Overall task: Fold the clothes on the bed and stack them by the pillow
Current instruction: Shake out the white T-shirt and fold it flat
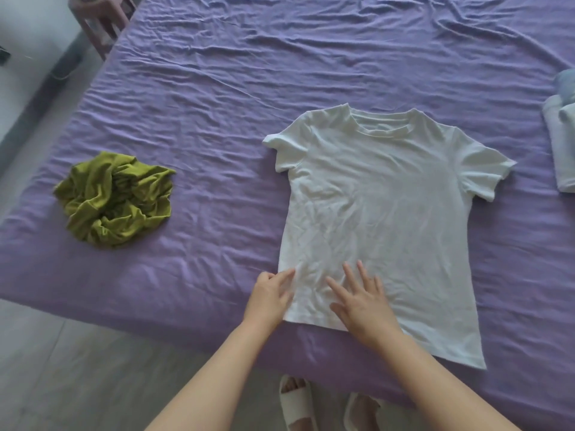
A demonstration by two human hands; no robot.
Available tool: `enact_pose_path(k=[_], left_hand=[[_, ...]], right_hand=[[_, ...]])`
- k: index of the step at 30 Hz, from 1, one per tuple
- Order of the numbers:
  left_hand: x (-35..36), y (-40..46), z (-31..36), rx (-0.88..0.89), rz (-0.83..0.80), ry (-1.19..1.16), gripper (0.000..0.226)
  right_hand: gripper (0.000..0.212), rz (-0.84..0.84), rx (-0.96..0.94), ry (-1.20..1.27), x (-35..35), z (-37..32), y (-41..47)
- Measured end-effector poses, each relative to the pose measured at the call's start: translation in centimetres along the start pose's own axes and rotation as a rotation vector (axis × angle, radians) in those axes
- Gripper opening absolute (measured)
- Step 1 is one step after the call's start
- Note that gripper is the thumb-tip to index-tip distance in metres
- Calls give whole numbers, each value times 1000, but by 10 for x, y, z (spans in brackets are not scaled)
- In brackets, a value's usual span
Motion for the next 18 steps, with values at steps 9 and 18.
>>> enact_pose_path(k=[9, 18], left_hand=[[-16, -1, -13, -193, -43, 520, 47], [-6, 42, 77, -34, -14, 522, 55]], right_hand=[[71, -88, -50, -104, -6, 24, 25], [66, -128, 10, -37, -60, 81, 49]])
Point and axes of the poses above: each hand's wrist, its own y-axis towards the middle knuckle, its own x-axis out of the palm, z = x × y, the point moved 1 cm from there along y, towards the middle knuckle, and after that the axes turned 4 degrees about -x, right-handed, at the moved point
